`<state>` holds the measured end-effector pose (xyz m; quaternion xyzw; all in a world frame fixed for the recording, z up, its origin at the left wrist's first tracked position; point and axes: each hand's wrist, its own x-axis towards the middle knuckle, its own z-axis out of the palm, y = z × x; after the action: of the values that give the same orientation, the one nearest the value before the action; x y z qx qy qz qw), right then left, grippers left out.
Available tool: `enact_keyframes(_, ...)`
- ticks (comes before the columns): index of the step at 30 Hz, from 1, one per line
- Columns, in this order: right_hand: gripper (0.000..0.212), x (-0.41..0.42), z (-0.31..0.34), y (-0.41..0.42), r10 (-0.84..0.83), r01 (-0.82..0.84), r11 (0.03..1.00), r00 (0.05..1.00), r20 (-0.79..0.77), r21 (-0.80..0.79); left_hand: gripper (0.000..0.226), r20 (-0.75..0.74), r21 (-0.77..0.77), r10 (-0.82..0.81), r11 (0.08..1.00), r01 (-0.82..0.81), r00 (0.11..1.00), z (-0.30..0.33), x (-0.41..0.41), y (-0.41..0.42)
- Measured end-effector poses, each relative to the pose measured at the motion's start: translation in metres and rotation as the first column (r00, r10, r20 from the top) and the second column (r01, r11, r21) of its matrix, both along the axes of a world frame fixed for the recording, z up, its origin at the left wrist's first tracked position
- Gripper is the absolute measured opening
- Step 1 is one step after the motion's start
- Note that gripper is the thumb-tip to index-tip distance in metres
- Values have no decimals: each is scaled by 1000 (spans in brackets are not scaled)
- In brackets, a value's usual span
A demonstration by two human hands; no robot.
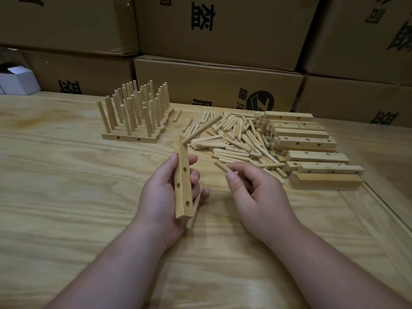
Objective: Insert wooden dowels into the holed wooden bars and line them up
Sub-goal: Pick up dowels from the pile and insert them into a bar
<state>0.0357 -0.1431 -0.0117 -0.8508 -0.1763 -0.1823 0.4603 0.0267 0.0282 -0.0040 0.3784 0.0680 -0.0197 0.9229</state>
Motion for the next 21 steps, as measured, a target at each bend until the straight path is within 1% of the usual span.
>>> enact_keyframes(2, 28, -1, 3, 1, 16, -18, 999, 999, 47, 32, 40, 20, 25, 7, 1000, -8, 1000, 1, -1, -1)
enact_keyframes(5, 31, -4, 5, 2, 81, -83, 997, 986, 145, 7, 37, 40, 66, 4, 998, -6, 999, 2, -4, -3)
enact_keyframes(9, 23, -5, 4, 3, 103, -114, 992, 981, 165, 60, 35, 48, 116, -2, 993, -3, 999, 5, -6, -4)
enact_keyframes(12, 18, -5, 4, 2, 122, -133, 990, 973, 195, 46, 35, 42, 151, 14, 988, -21, 999, 6, -7, -6)
enact_keyframes(21, 12, -7, 8, 3, 170, -192, 980, 944, 284, 52, 34, 54, 236, 32, 971, -44, 998, 1, -7, -5)
